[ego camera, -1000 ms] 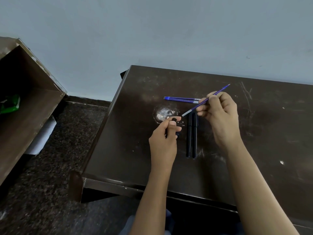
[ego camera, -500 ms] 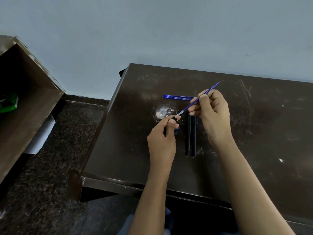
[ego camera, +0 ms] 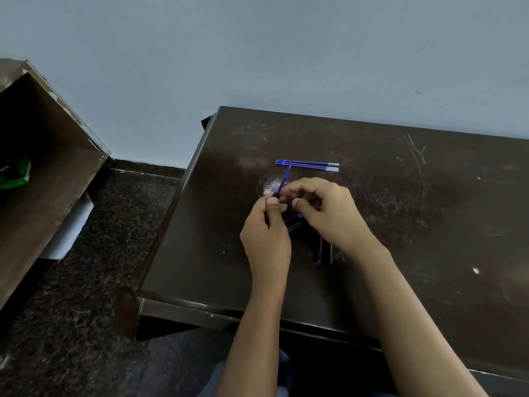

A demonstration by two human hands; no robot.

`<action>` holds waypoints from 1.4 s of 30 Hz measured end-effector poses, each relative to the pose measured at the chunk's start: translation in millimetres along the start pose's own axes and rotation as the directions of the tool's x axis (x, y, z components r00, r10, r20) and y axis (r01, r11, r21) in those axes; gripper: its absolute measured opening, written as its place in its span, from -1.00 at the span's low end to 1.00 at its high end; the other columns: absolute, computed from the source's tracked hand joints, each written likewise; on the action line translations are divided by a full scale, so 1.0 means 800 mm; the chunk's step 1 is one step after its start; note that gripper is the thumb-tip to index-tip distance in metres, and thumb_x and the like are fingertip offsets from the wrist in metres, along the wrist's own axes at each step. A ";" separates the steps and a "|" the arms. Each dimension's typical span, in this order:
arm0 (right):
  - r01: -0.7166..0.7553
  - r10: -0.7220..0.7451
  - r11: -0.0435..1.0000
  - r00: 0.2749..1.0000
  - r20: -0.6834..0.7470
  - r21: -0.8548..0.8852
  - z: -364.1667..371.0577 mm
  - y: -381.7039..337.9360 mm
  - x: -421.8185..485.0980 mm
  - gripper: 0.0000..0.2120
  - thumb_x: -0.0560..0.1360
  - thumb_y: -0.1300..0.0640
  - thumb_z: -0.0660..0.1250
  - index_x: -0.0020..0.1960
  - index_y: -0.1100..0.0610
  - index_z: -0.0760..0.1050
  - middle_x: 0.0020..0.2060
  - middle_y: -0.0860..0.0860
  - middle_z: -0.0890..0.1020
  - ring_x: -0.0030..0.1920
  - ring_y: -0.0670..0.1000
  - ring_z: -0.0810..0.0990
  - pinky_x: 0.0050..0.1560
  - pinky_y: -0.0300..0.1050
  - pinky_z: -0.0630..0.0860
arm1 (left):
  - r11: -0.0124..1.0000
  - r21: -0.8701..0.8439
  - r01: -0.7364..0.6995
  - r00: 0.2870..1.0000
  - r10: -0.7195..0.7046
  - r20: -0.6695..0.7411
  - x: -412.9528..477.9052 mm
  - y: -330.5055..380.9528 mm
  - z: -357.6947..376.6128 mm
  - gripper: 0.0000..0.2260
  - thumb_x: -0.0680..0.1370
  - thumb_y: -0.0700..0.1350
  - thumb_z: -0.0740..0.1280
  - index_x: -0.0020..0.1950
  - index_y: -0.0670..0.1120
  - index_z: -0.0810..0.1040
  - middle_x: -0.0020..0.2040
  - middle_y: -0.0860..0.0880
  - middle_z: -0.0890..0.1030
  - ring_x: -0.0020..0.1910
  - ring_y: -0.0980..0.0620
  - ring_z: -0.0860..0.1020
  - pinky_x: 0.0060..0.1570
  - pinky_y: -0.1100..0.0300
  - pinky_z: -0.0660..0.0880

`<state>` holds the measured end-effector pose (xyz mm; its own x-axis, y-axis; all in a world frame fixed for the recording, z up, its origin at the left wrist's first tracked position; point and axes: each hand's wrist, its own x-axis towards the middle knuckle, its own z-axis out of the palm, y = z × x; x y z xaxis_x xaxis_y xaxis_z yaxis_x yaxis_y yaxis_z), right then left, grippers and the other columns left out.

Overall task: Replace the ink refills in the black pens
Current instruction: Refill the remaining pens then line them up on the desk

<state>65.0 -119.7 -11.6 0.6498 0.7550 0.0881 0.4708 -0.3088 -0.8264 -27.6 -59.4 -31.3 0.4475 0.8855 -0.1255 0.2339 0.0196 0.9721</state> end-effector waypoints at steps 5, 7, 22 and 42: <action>0.015 0.024 0.965 0.989 0.146 -0.261 0.008 0.009 0.000 -0.66 0.43 0.29 0.38 0.17 0.06 0.53 0.00 -0.07 0.64 0.11 0.00 0.48 0.13 -0.11 0.46 | 0.999 -0.008 0.048 0.994 -0.048 -0.099 0.003 0.002 -0.001 -0.74 0.64 -0.05 0.13 0.11 -0.03 0.60 -0.08 0.11 0.64 -0.12 0.33 0.51 -0.20 0.59 0.34; 0.019 0.074 0.926 0.970 0.230 -0.377 0.010 0.014 -0.002 -0.65 0.45 0.25 0.37 0.23 0.06 0.53 0.10 -0.02 0.62 0.18 0.04 0.42 0.22 -0.01 0.41 | 0.999 -0.004 0.053 0.992 -0.053 -0.112 0.004 0.004 -0.002 -0.74 0.64 -0.06 0.13 0.17 -0.03 0.58 -0.05 0.09 0.65 -0.12 0.32 0.51 -0.21 0.66 0.31; 0.036 0.015 0.914 0.992 0.122 -0.405 0.011 0.022 0.002 -0.86 0.42 0.24 0.38 -0.03 0.09 0.55 -0.09 0.02 0.54 -0.04 0.05 0.49 0.06 -0.10 0.46 | 0.997 0.002 0.071 0.996 -0.071 -0.048 0.000 0.008 -0.006 -0.77 0.64 -0.10 0.16 0.18 0.09 0.56 -0.08 0.11 0.62 -0.05 0.24 0.55 -0.19 0.51 0.38; -0.101 0.415 0.701 0.863 -0.289 0.706 -0.014 -0.007 0.011 -0.86 0.54 0.28 0.31 0.08 0.28 0.55 -0.24 0.07 0.63 -0.28 -0.11 0.59 -0.17 -0.29 0.54 | 0.995 0.050 0.090 0.993 -0.093 0.075 -0.004 0.007 -0.002 -0.77 0.63 -0.09 0.18 0.04 0.20 0.57 -0.11 0.10 0.61 -0.08 0.24 0.53 -0.12 0.36 0.36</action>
<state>74.5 -118.1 0.1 0.9285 0.3558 -0.1060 -0.1563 0.1156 -0.9809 -29.1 -61.2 -25.0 0.4868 0.8426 -0.2302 0.3162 0.0757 0.9457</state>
